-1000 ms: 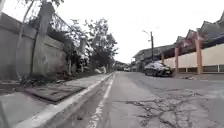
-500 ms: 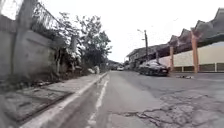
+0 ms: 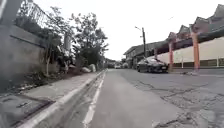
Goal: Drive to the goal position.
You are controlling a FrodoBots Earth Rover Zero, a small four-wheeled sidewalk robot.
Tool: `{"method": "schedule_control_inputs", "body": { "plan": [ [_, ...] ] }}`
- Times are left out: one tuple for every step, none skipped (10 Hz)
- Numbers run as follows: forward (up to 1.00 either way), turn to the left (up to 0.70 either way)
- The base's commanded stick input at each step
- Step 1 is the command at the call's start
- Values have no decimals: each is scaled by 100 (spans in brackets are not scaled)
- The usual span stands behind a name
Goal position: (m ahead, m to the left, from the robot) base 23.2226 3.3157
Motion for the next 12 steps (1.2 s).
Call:
{"method": "schedule_control_inputs", "body": {
  "plan": [
    [100, 0],
    [100, 0],
    [100, 0],
    [100, 0],
    [100, 0],
    [100, 0],
    [100, -5],
    [100, -40],
    [100, -26],
    [100, -2],
    [100, 0],
    [100, 0]
  ]
}}
